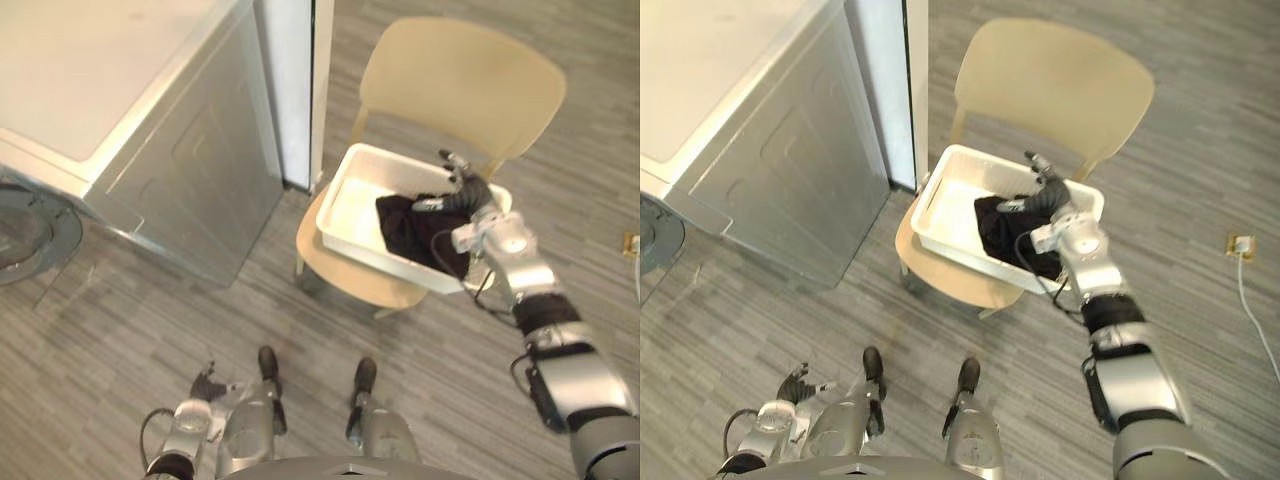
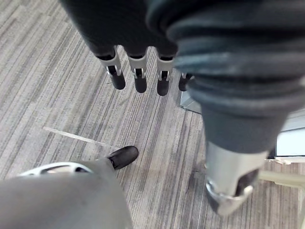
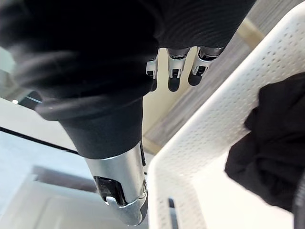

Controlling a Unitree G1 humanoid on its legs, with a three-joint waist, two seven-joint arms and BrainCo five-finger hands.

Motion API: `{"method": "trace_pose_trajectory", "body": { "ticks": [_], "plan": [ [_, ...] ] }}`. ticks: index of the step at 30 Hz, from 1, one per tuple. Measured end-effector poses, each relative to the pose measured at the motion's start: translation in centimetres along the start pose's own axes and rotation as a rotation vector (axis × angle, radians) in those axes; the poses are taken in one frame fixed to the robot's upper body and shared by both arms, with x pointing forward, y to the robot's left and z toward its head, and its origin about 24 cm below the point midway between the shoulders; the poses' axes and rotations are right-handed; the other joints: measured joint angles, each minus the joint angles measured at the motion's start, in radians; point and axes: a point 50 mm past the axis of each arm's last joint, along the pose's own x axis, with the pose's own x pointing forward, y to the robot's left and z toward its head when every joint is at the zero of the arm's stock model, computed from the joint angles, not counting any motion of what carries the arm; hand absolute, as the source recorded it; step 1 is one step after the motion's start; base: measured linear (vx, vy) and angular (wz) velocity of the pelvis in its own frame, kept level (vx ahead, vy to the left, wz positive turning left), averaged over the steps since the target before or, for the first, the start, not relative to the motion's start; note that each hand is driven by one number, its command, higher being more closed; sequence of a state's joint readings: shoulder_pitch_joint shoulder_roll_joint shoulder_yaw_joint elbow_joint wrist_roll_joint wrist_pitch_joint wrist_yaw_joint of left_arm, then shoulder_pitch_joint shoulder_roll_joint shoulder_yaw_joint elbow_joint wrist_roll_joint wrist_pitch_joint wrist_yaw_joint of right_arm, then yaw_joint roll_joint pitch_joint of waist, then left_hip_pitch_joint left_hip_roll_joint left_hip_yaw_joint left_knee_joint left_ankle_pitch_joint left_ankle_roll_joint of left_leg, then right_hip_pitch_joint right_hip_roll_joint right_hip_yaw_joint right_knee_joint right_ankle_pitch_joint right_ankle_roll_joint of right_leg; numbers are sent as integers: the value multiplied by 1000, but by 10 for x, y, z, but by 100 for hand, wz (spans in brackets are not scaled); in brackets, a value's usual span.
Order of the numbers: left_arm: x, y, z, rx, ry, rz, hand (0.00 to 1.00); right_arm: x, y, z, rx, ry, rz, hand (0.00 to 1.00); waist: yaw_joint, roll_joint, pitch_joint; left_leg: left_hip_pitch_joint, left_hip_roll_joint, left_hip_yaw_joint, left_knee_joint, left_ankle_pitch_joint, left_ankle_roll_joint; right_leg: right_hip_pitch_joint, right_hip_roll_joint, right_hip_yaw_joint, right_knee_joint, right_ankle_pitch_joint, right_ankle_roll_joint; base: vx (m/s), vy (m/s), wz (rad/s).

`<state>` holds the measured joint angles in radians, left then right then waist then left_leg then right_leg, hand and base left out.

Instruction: Pick up the laundry basket with both hands and put the clothes into the washing machine.

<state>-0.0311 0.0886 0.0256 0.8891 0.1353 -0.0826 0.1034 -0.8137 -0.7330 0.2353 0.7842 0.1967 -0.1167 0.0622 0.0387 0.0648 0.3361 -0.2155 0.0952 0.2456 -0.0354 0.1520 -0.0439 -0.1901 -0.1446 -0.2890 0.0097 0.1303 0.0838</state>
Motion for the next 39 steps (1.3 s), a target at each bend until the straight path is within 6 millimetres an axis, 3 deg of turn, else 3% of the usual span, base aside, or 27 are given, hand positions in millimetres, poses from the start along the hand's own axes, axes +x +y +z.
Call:
{"method": "trace_pose_trajectory", "body": {
  "ticks": [2, 4, 9, 18, 24, 29, 32, 36, 39],
  "plan": [
    [0, -4, 7, -14, -35, -16, 0, 5, -29, 7, -38, 27, -72, 0, 2, 16, 46, -23, -4, -1, -2, 8, 1, -27, -6, 1, 8, 8, 1, -109, 50, 1],
    [0, -5, 9, -40, -41, -16, 0, 6, -45, 10, -73, 53, -120, 0, 4, 26, 71, -48, -5, -3, -8, 22, 2, -58, -7, 1, 15, 13, -2, -78, 25, 0],
    [0, -5, 16, -83, -70, -8, 0, 6, -68, 9, -114, 122, -194, 0, 10, 42, 114, -94, -2, -2, -43, 64, 6, -128, -5, -2, 34, 16, -8, -38, -6, -1],
    [0, -7, 31, -138, -123, 4, 0, 7, -71, 14, -116, 107, -222, 0, 14, 32, 123, -177, 3, 36, -49, 74, 4, -240, -19, -1, 95, 1, -11, 12, -5, -2],
    [-4, -17, 53, -200, -212, -21, 0, 7, -69, 14, -98, 104, -239, 0, 14, 13, 134, -243, 4, 67, -43, 78, 1, -316, -32, -4, 121, -4, -10, 49, -20, 1],
    [-9, -17, 72, -229, -299, -26, 0, 18, -71, 45, -135, 32, -248, 0, 19, 12, 136, -360, 9, 84, -18, 85, 7, -444, -47, -11, 178, -14, -18, 19, -11, 0],
    [-12, -17, 80, -265, -334, -36, 0, 22, -72, 51, -166, 35, -264, 0, 24, 12, 156, -441, 25, 79, 58, 67, 15, -503, -62, -42, 246, -46, -31, 5, -12, 25],
    [-17, -14, 85, -324, -375, -32, 0, 20, -88, 66, -238, 11, -320, 0, 43, 12, 156, -541, 39, 88, 143, 46, 29, -604, -97, -55, 369, -104, -43, -10, -22, 22],
    [-17, -8, 84, -341, -371, -8, 0, 21, -86, 67, -259, 9, -327, 0, 48, 12, 156, -572, 49, 86, 173, 37, 37, -629, -105, -64, 403, -125, -49, -36, 2, 12]
  ]
}}
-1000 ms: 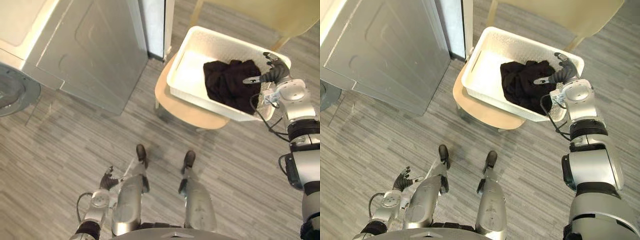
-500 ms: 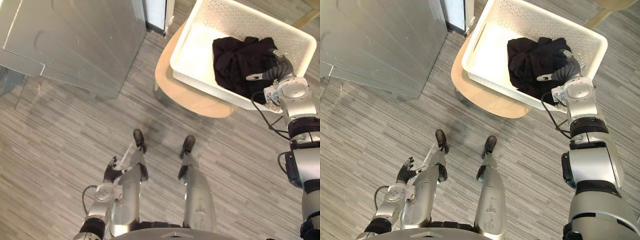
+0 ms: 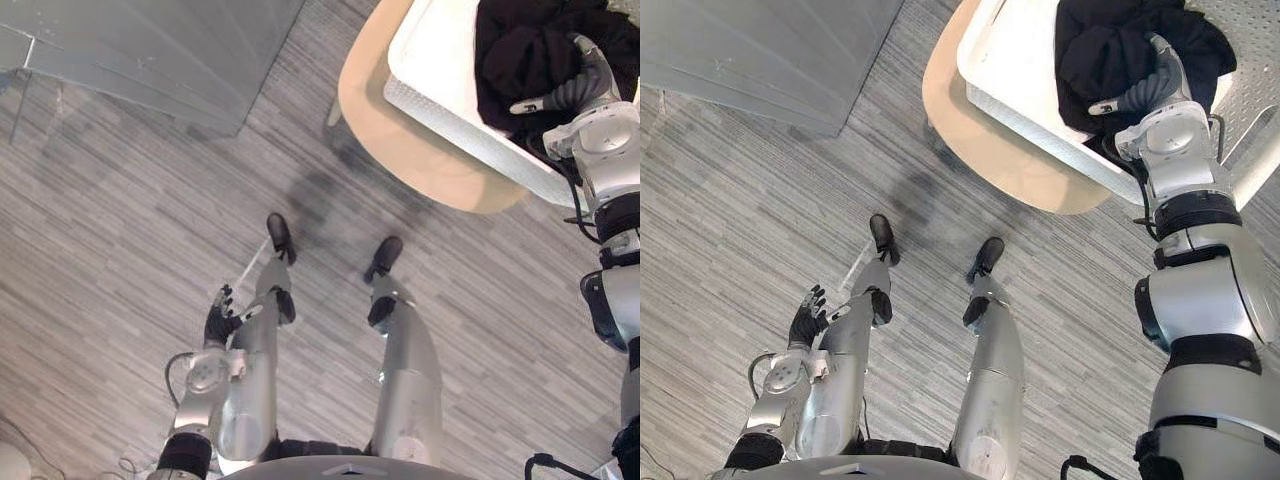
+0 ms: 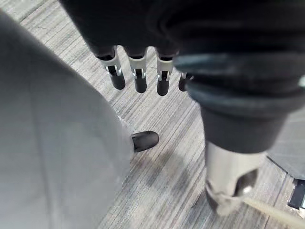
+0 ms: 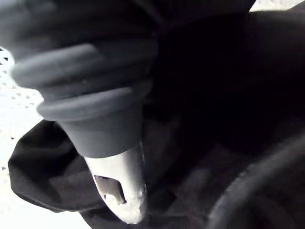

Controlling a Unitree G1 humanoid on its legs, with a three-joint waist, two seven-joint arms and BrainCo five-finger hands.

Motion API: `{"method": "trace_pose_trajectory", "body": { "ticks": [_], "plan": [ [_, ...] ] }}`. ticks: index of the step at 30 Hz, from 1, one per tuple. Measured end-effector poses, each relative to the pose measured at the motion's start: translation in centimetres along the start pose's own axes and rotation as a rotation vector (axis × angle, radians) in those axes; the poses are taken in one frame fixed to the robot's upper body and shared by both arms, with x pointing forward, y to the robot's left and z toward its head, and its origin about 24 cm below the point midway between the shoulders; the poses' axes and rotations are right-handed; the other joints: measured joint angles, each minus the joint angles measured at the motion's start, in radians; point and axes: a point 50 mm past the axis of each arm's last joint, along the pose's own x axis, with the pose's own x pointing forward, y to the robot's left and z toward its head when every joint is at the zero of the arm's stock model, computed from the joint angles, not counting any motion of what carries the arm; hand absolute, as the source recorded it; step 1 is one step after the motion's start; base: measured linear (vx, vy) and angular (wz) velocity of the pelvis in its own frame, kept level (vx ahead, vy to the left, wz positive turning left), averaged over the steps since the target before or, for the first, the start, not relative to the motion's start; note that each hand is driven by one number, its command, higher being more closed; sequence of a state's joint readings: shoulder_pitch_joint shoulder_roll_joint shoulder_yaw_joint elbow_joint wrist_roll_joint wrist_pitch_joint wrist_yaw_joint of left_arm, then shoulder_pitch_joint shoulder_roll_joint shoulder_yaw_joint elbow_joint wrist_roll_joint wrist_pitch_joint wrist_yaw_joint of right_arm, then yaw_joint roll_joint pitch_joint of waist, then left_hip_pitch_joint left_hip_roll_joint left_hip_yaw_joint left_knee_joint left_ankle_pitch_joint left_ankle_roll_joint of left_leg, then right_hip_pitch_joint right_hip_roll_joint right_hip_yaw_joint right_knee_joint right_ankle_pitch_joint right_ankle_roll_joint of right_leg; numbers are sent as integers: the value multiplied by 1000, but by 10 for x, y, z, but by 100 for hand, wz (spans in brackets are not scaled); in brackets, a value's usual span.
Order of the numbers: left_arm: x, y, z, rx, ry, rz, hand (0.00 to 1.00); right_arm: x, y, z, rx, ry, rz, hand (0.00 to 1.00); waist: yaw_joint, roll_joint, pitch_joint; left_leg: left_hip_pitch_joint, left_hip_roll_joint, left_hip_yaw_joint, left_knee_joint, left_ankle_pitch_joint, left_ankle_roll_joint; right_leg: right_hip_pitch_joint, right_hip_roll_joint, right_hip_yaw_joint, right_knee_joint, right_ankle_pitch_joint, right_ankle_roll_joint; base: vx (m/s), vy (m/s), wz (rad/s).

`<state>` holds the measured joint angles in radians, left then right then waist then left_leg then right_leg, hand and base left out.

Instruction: Pick up the laundry basket with both hands and put the clothes into the washing machine.

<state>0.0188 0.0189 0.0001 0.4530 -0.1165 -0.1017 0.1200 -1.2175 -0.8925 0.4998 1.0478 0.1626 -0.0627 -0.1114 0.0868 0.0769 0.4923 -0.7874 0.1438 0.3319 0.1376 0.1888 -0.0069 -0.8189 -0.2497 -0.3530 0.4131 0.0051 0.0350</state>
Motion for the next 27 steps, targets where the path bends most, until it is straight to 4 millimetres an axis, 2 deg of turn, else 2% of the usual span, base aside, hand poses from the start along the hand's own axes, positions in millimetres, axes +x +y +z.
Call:
{"method": "trace_pose_trajectory", "body": {
  "ticks": [3, 4, 6, 9, 13, 16, 19, 21, 24, 26, 27],
  "plan": [
    [-1, 10, -3, -83, 17, 40, 0, -1, 1, -7, -9, 27, 3, 0, 1, 0, 0, -13, 8, -3, 19, 0, 0, -6, -7, -15, 21, -17, -4, -47, -11, 14],
    [-1, 14, -7, -171, 33, 69, 0, -2, 3, -12, -7, 44, 8, 100, 3, 0, 0, -13, 10, -3, 19, 0, 0, -6, -8, -18, 27, -23, -7, -44, -19, 13],
    [-4, 21, -20, -368, 92, 146, 0, -3, 3, -15, 15, 57, 7, 100, 3, -2, -1, -12, 11, -3, 17, 3, -3, -3, -11, -28, 38, -28, -4, -46, -29, 14],
    [-6, 26, -31, -462, 133, 191, 0, -5, 3, -26, -16, 107, 11, 100, 1, -3, -2, 7, 10, -13, 16, 12, -5, 24, -22, -50, 62, -41, -5, -26, -39, 22],
    [-7, 28, -34, -567, 141, 216, 0, -13, 26, -49, -73, 213, 95, 100, 7, -19, -12, 64, 8, -36, 15, 11, -7, 94, -26, -75, 67, -67, -4, -22, -56, 20],
    [-9, 31, -41, -723, 167, 266, 0, -16, 38, -53, -50, 235, 123, 100, 0, -26, -16, 95, 7, -48, 8, 13, -8, 139, -25, -94, 58, -71, -3, -1, -71, 15],
    [-11, 31, -46, -801, 186, 302, 0, -20, 37, -62, 60, 281, 82, 100, -3, -27, -16, 149, 4, -72, -6, 23, -4, 214, -25, -129, 49, -75, 2, 38, -62, 23],
    [-10, 32, -48, -810, 197, 314, 0, -18, 30, -60, 160, 281, 30, 100, -4, -29, -16, 184, 3, -86, -8, 23, -5, 259, -25, -144, 44, -83, 3, 23, -55, 22],
    [-10, 35, -50, -810, 208, 343, 0, -17, 35, -46, 378, 227, -50, 100, -4, -56, -33, 239, 4, -85, -20, 24, -9, 308, -22, -151, 44, -93, 5, 9, -65, 6],
    [-10, 37, -50, -803, 209, 355, 0, -21, 39, -45, 547, 215, -104, 100, -2, -80, -48, 281, 1, -93, -32, 24, -17, 352, -23, -161, 44, -107, 7, 3, -64, 12],
    [-10, 37, -50, -803, 208, 354, 0, -22, 39, -46, 583, 215, -122, 100, -2, -83, -50, 294, -1, -99, -42, 27, -21, 366, -24, -168, 43, -110, 8, 13, -57, 31]
  ]
}}
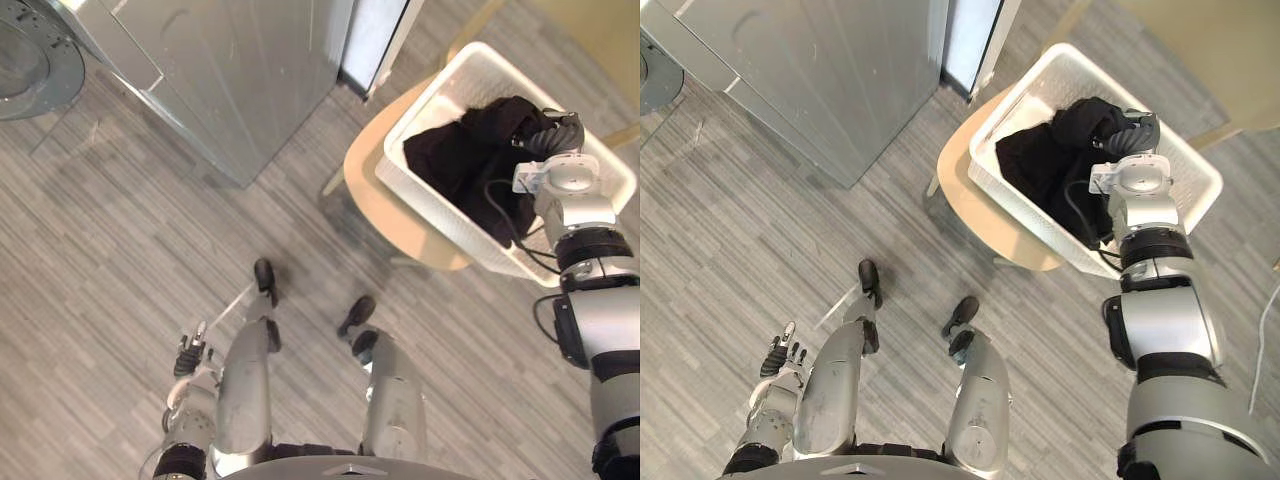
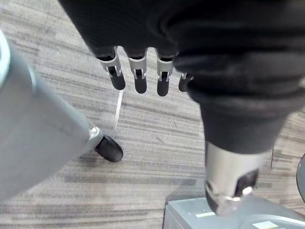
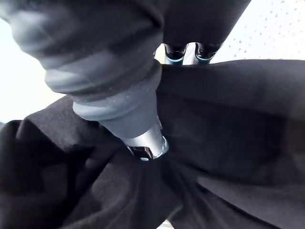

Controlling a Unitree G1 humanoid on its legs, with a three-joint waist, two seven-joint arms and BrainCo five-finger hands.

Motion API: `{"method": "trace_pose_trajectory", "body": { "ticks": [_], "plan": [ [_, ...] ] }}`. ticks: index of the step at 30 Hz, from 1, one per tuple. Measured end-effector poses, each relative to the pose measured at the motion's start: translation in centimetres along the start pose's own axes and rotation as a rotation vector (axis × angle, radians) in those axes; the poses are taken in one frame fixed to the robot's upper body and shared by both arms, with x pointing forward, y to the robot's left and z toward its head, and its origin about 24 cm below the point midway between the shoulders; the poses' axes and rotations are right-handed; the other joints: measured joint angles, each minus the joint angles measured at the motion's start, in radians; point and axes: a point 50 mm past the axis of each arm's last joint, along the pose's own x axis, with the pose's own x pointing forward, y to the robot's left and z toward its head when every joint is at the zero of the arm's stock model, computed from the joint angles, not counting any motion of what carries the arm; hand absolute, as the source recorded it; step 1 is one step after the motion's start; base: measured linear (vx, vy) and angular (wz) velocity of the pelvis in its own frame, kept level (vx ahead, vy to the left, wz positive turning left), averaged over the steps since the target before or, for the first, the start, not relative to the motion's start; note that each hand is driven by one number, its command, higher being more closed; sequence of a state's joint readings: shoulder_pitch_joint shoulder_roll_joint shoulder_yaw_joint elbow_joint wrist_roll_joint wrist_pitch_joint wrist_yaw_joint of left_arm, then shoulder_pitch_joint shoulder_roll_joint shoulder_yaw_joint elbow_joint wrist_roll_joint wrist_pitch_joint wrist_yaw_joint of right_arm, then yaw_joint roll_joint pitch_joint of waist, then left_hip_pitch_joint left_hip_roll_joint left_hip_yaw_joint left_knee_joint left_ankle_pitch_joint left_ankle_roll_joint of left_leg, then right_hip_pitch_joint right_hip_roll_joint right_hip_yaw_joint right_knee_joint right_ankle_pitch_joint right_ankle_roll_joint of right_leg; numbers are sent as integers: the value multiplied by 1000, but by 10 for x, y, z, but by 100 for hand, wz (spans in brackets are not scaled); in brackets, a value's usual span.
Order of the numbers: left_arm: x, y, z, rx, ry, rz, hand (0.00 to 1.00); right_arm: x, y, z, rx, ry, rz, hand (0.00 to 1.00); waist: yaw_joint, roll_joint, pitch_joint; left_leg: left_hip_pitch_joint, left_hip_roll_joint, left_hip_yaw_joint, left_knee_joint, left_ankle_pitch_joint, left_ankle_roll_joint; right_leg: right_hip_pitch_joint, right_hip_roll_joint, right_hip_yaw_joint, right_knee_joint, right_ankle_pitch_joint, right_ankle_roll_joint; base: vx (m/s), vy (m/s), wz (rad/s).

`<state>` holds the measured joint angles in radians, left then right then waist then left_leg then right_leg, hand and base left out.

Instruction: Pick up the laundry basket with both hands and put the clothes into the washing machine.

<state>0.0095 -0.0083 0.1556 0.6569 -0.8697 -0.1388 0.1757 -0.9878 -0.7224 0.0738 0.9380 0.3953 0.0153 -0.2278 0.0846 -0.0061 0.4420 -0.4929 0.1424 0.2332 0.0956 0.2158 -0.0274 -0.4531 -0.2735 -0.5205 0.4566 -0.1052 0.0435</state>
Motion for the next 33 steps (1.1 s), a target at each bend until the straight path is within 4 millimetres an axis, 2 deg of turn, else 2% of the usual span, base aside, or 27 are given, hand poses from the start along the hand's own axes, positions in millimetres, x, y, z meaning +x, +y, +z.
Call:
{"method": "trace_pose_trajectory", "body": {
  "ticks": [5, 7, 11, 14, 15, 18, 20, 23, 25, 26, 27, 29, 30, 32, 33],
  "plan": [
    [0, -2, -1, 13, 4, 2, 0, -8, -28, 5, 278, -65, -133, 100, 5, -16, -11, 107, -26, -47, -88, 35, -18, 109, -16, -55, 4, -34, 19, 34, -49, 36],
    [-1, 1, -2, 16, 11, 12, 0, -12, -32, 11, 336, -105, -158, 100, 4, -24, -32, 135, -32, -48, -104, 37, -19, 136, -21, -66, 5, -42, 24, 65, -63, 16],
    [-3, 6, -2, 37, 4, 28, 0, -27, -43, 23, 349, -216, -170, 100, 9, -36, -117, 217, -40, -45, -144, 40, -18, 211, -17, -68, -25, -47, 31, 117, -65, 4],
    [-9, 13, 0, 111, -12, 31, 0, -38, -50, 30, 316, -314, -173, 100, -6, -44, -214, 277, -39, -41, -172, 30, -22, 270, 8, -65, -89, -36, 46, 148, -73, -14],
    [-10, 10, 3, 131, -29, 10, 0, -40, -50, 32, 299, -337, -174, 100, -12, -46, -248, 296, -32, -34, -172, 20, -27, 293, 26, -51, -127, -19, 48, 142, -52, -32],
    [-11, -1, 13, 172, -70, -45, 0, -41, -48, 38, 278, -373, -164, 100, -12, -47, -288, 350, -18, -2, -172, -1, -31, 352, 70, -8, -225, 25, 52, 127, -39, -48],
    [-14, -20, 29, 195, -138, -132, 0, -41, -40, 43, 274, -396, -133, 100, -22, -46, -322, 398, -7, 41, -173, -19, -34, 398, 101, 41, -311, 70, 54, 93, -12, -69],
    [-22, -48, 45, 199, -220, -250, 0, -43, -26, 51, 267, -429, -76, 100, -38, -42, -354, 447, -1, 75, -173, -39, -43, 430, 121, 103, -379, 113, 53, 49, 0, -71],
    [-30, -76, 56, 221, -279, -370, 0, -50, -12, 59, 304, -481, -9, 100, -57, -33, -375, 481, 6, 92, -173, -53, -51, 453, 138, 147, -426, 148, 50, 36, -3, -68],
    [-33, -90, 60, 241, -309, -426, 0, -53, -3, 61, 315, -496, 32, 100, -67, -29, -384, 498, 5, 111, -174, -58, -52, 460, 141, 163, -440, 157, 49, -4, 11, -55],
    [-34, -94, 62, 244, -319, -438, 0, -54, 0, 61, 319, -498, 41, 100, -71, -29, -386, 501, 6, 119, -174, -59, -52, 460, 142, 169, -442, 158, 49, -48, 25, -47],
    [-41, -124, 69, 266, -376, -551, 0, -62, 15, 66, 354, -526, 125, 100, -97, -16, -398, 517, 7, 143, -174, -65, -56, 461, 152, 206, -459, 170, 51, -58, 16, -37],
    [-42, -132, 71, 276, -389, -579, 0, -65, 18, 67, 363, -533, 149, 100, -99, -13, -400, 521, 8, 153, -174, -67, -57, 460, 154, 213, -467, 174, 53, -67, 17, -39],
    [-49, -162, 79, 330, -438, -691, 0, -75, 26, 64, 384, -542, 238, 100, -112, -1, -410, 533, 8, 177, -180, -78, -65, 462, 157, 242, -487, 188, 46, -69, 15, -35],
    [-51, -169, 80, 344, -449, -715, 0, -77, 28, 62, 385, -540, 260, 100, -120, 1, -414, 533, 7, 178, -180, -80, -67, 461, 157, 246, -489, 190, 47, -33, 11, -19]
  ]
}}
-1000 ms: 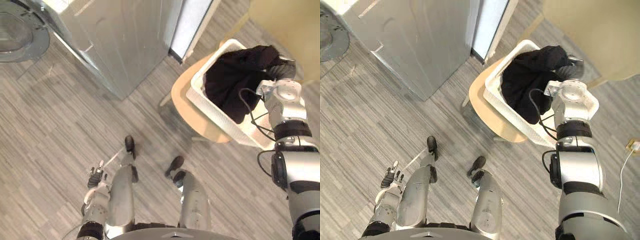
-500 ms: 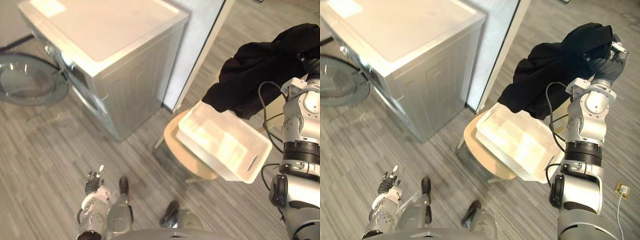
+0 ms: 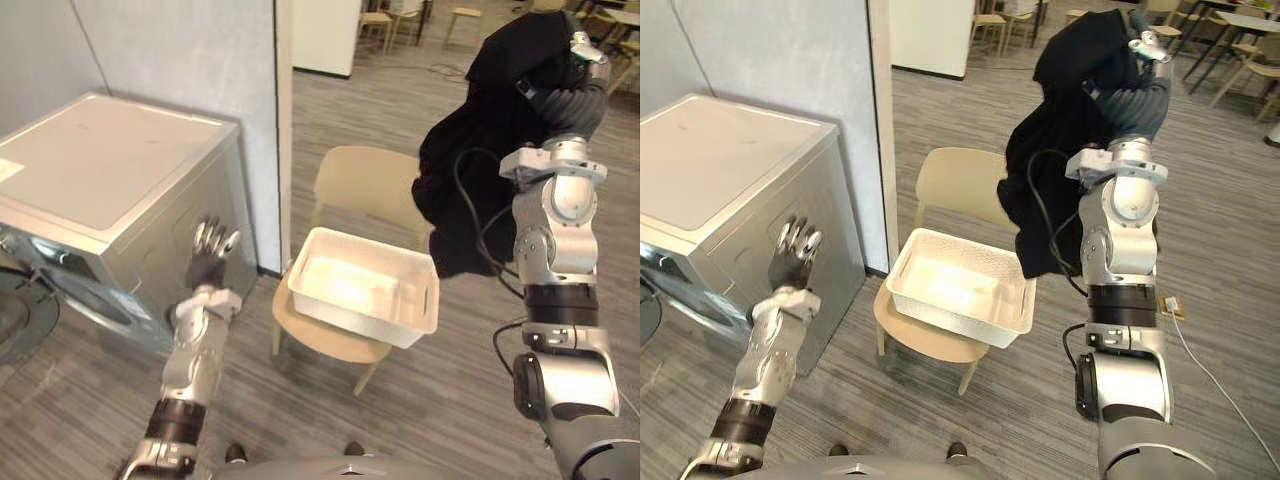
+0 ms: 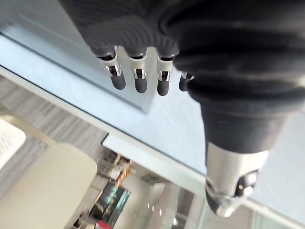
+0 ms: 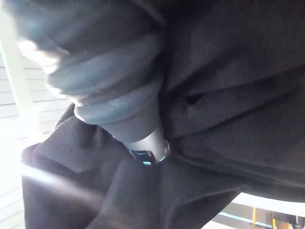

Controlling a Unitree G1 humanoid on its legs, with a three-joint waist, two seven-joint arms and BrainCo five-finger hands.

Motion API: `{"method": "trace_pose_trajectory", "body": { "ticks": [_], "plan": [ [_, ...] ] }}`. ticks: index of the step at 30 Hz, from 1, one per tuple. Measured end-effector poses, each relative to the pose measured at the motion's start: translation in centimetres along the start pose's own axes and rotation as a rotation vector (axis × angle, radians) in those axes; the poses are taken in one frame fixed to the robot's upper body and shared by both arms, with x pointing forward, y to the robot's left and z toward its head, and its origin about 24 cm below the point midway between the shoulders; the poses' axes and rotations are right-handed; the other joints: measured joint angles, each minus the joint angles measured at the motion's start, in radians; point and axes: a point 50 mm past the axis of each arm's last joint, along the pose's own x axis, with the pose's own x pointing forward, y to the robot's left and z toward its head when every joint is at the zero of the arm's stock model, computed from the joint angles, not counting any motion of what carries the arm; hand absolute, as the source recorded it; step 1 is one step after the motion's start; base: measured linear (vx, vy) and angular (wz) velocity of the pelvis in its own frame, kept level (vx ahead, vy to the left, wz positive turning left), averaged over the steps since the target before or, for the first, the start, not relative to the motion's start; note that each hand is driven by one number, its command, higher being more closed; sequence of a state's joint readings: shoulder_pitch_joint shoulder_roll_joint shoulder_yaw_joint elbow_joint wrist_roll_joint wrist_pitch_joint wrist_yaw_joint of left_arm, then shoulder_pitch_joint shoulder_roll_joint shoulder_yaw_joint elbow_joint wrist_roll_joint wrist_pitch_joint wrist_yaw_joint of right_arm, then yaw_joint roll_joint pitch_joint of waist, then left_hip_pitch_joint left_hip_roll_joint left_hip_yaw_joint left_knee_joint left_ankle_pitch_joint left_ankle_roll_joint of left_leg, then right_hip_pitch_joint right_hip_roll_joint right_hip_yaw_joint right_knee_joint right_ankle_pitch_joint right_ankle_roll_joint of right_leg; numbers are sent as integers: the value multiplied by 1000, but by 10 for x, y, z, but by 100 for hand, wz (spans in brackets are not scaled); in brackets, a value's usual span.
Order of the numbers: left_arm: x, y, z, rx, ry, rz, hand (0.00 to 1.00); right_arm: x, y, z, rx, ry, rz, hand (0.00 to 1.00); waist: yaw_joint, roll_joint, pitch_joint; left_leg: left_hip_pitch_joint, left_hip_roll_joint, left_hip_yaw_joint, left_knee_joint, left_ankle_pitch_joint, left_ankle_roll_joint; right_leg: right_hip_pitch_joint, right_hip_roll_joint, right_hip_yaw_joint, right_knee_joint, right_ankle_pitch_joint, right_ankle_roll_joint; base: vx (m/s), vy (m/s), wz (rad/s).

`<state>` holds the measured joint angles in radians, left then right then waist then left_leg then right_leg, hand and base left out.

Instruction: Pick up the laundry basket with both hands and put the clothes into the washing machine.

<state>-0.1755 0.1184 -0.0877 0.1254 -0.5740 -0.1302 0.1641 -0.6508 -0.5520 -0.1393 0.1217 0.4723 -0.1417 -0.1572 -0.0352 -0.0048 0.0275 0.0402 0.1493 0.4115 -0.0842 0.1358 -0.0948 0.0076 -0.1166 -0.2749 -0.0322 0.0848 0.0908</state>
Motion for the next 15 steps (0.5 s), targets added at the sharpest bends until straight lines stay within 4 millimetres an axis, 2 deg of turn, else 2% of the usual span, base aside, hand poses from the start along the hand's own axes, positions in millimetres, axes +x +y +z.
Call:
{"method": "trace_pose_trajectory", "body": {
  "ticks": [4, 5, 8, 13, 15],
  "plan": [
    [22, -42, 22, 42, -75, -200, 0, -15, 12, -12, 43, 59, 109, 100, -27, 13, -15, 15, -3, 29, 0, -3, -1, -1, 1, 38, -13, 19, 1, -9, 6, -22],
    [25, -56, 24, 47, -83, -256, 0, -18, 13, -15, 60, 77, 130, 100, -34, 16, -20, 15, -4, 35, 0, -3, -2, -6, 1, 47, -15, 22, 2, 0, 3, -20],
    [28, -81, 25, 68, -86, -366, 0, -31, 20, -18, 123, 100, 177, 100, -48, 19, -21, 24, -5, 58, 0, -1, 1, -10, 3, 72, -15, 38, 7, 16, -2, -25],
    [38, -105, 18, 190, -58, -463, 0, -47, 42, -20, 195, 139, 320, 100, -85, 21, -23, 37, -10, 85, 0, -3, 1, -19, 3, 111, -17, 49, 8, 8, 1, -23],
    [40, -116, 16, 215, -39, -501, 0, -52, 44, -18, 225, 141, 348, 100, -85, 21, -23, 37, -11, 94, -1, -3, 2, -28, 3, 126, -14, 52, 8, -16, 4, -18]
  ]
}}
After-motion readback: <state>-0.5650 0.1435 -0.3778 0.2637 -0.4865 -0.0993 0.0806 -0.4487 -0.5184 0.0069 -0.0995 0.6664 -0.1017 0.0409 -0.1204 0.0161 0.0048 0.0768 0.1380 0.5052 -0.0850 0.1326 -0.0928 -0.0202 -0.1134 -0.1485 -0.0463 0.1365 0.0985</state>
